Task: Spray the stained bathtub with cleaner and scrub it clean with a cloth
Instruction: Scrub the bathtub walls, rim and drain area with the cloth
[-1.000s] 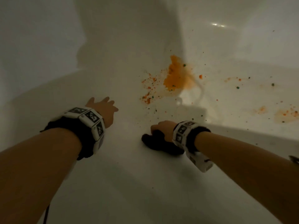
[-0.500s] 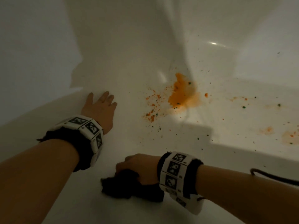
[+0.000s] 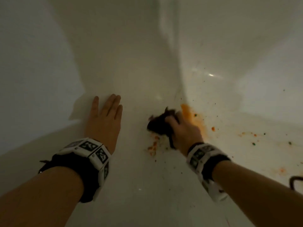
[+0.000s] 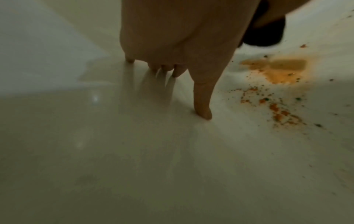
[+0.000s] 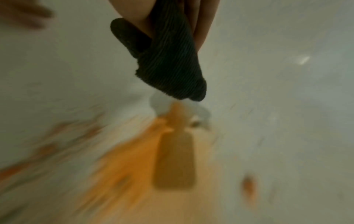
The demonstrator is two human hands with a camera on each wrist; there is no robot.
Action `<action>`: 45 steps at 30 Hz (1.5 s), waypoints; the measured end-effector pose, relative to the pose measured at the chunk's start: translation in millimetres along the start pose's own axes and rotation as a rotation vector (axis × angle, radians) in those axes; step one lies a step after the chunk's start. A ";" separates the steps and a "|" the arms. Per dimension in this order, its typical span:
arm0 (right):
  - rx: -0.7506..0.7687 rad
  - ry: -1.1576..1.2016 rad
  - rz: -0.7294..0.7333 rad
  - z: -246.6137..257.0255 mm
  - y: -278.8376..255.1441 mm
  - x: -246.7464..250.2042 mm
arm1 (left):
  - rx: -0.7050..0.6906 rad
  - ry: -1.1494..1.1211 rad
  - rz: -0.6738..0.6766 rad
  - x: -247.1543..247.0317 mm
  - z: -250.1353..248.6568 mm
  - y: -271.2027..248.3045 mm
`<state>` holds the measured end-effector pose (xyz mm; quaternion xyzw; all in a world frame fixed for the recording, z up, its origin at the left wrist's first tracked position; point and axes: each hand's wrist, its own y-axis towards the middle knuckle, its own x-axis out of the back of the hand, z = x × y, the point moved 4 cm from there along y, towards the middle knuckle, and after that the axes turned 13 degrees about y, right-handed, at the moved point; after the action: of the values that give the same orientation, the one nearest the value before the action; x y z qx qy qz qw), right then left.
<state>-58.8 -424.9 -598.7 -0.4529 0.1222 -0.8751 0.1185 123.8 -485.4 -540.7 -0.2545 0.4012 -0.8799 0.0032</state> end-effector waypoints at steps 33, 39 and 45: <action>-0.044 -0.340 0.295 -60.7 60.8 53.1 | 0.052 -0.065 0.022 0.9 -13.4 19.0; -0.314 -0.062 -0.008 -97.1 130.6 86.2 | 0.059 -0.070 0.018 3.6 -16.0 21.6; 0.213 -0.329 0.590 -32.5 44.8 -4.8 | 0.045 -0.047 0.018 2.2 -13.1 23.3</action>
<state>-78.5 -462.1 -634.9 -0.5181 0.1351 -0.7265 0.4307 111.4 -492.4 -563.4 -0.2712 0.3832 -0.8825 0.0263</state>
